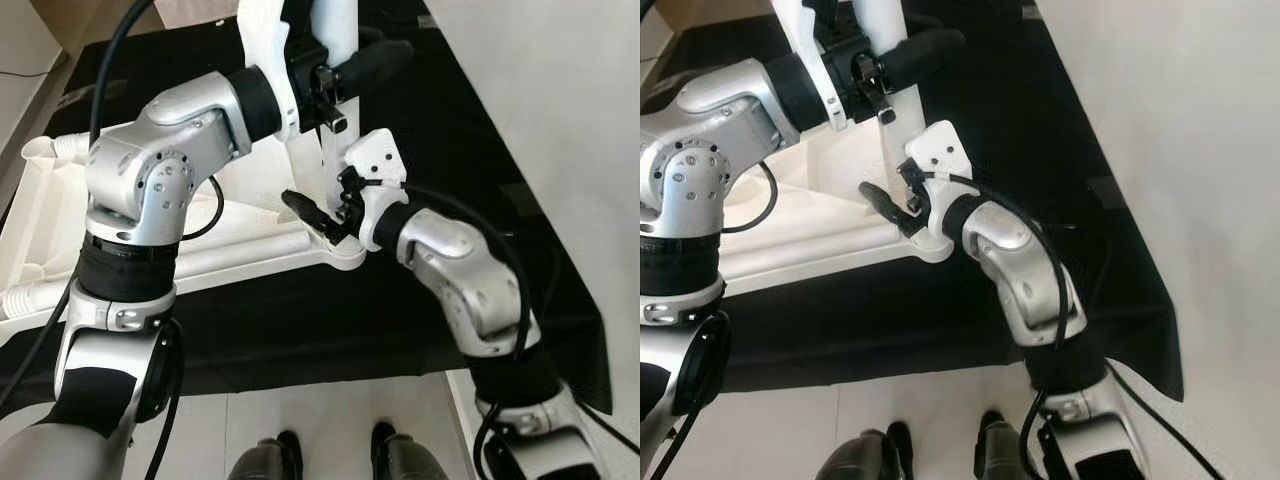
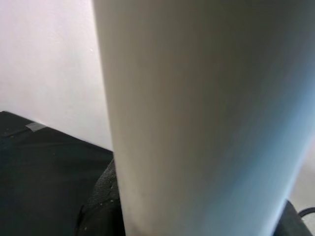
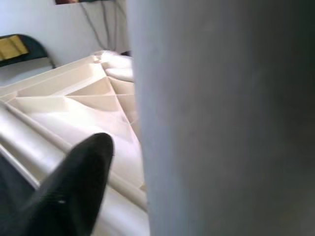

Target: Building children table

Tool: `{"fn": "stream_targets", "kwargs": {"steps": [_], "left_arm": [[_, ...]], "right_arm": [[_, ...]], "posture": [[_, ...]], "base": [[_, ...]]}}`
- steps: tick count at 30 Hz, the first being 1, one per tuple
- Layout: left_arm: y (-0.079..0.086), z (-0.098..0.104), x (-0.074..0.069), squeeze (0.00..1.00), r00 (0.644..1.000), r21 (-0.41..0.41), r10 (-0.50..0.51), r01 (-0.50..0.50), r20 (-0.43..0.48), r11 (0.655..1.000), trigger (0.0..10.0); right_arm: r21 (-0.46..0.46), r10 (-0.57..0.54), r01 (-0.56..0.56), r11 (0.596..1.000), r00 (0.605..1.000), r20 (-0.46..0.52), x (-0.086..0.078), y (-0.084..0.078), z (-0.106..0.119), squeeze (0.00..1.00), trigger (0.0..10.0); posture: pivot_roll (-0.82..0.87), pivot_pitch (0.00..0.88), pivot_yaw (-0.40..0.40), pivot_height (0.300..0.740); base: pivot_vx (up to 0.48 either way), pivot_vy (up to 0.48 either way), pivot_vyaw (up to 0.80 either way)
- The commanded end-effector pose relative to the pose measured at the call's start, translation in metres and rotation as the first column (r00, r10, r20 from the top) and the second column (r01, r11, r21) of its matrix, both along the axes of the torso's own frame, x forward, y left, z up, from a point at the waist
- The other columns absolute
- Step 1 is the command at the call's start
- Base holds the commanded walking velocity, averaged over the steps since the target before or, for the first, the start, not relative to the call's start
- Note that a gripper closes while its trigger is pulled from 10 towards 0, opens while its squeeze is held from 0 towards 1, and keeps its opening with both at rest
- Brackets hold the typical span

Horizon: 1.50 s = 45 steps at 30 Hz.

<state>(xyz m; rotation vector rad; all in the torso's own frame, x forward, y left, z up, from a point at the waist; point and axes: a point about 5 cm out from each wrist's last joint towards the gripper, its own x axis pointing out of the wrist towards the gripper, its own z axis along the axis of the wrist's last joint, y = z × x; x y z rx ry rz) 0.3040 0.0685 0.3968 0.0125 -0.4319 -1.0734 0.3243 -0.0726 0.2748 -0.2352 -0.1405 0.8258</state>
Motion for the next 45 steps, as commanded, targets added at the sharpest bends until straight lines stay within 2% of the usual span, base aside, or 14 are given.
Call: {"fn": "stream_targets", "kwargs": {"steps": [1,2,3,4,14,21,22,23,24,27,33,43,44,45], "left_arm": [[-0.013,-0.007,-0.007,0.0,0.996,0.018,-0.083,0.083,-0.01,0.996,0.0],[-0.014,-0.007,-0.007,0.0,0.996,0.016,-0.086,0.087,-0.01,0.996,0.0],[-0.014,-0.007,-0.007,0.0,0.996,0.016,-0.086,0.087,-0.01,0.996,0.0],[-0.014,-0.007,-0.008,0.0,0.996,0.015,-0.088,0.088,-0.01,0.996,0.0],[-0.02,-0.005,-0.013,0.0,0.992,0.015,-0.127,0.127,-0.013,0.992,0.0],[-0.022,-0.005,-0.014,0.0,0.99,0.02,-0.139,0.14,-0.02,0.99,0.0],[-0.024,-0.006,-0.013,0.0,0.989,0.023,-0.143,0.143,-0.023,0.989,0.0],[-0.024,-0.006,-0.013,0.0,0.989,0.023,-0.143,0.143,-0.023,0.989,0.0],[-0.024,-0.006,-0.013,0.0,0.989,0.025,-0.148,0.148,-0.025,0.989,0.0],[-0.026,-0.006,-0.012,0.0,0.986,0.035,-0.164,0.165,-0.028,0.986,0.0],[-0.025,-0.004,-0.012,0.0,0.983,0.042,-0.183,0.184,-0.024,0.982,0.0],[-0.022,-0.006,-0.006,0.0,0.984,0.055,-0.179,0.179,-0.011,0.982,0.0],[-0.017,-0.009,0.002,1.0,0.988,0.036,-0.152,0.153,-0.043,0.988,10.0],[-0.017,-0.009,0.002,1.0,0.988,0.036,-0.152,0.153,-0.043,0.988,10.0]], "right_arm": [[-0.015,0.134,-0.134,0.991,0.99,-0.037,0.0,0.011,0.002,0.55,10.0],[-0.016,0.175,-0.176,0.984,0.983,-0.045,0.002,0.009,0.006,0.4,10.0],[-0.016,0.175,-0.176,0.984,0.983,-0.045,0.002,0.009,0.006,0.4,10.0],[-0.015,0.201,-0.202,0.979,0.978,-0.049,0.004,0.008,0.009,0.0,10.0],[-0.159,0.573,-0.579,0.8,0.815,-0.088,0.022,0.008,0.024,0.0,10.0],[-0.185,0.621,-0.633,0.751,0.774,-0.126,0.027,0.013,0.024,0.0,9.9],[-0.197,0.626,-0.641,0.741,0.767,-0.14,0.029,0.016,0.024,0.0,7.4],[-0.197,0.626,-0.641,0.741,0.767,-0.14,0.029,0.016,0.024,0.0,7.4],[-0.209,0.638,-0.656,0.726,0.755,-0.153,0.031,0.018,0.023,0.0,0.0],[-0.268,0.669,-0.696,0.666,0.716,-0.198,0.034,0.023,0.017,0.0,0.0],[-0.317,0.681,-0.714,0.624,0.696,-0.228,0.037,0.022,0.014,0.0,0.0],[-0.315,0.684,-0.708,0.632,0.701,-0.202,0.039,0.02,0.012,0.0,0.0],[-0.28,0.689,-0.699,0.658,0.709,-0.149,0.04,0.018,0.015,0.0,0.0],[-0.28,0.689,-0.699,0.658,0.709,-0.149,0.04,0.018,0.015,0.0,0.0]], "posture": [[0.0,0.252,0.093,0.74],[0.0,0.252,0.093,0.74],[0.0,0.252,0.093,0.74],[0.0,0.251,0.094,0.74],[0.01,0.265,0.11,0.74],[0.02,0.273,0.117,0.74],[0.02,0.276,0.12,0.74],[0.02,0.276,0.12,0.74],[0.03,0.281,0.125,0.74],[0.03,0.287,0.128,0.74],[0.03,0.297,0.137,0.74],[0.03,0.303,0.141,0.74],[0.02,0.304,0.142,0.74],[0.02,0.304,0.142,0.74]], "base": [[0.0,0.0,0.0],[0.0,0.0,0.0],[0.0,0.0,0.0],[0.0,0.0,0.0],[0.0,0.0,0.0],[0.0,0.0,0.0],[0.0,0.0,0.0],[0.0,0.0,0.0],[0.0,0.0,0.0],[0.0,0.0,0.0],[0.0,0.0,0.0],[0.0,0.0,0.0],[0.0,0.0,0.0],[0.0,0.0,0.0]]}}
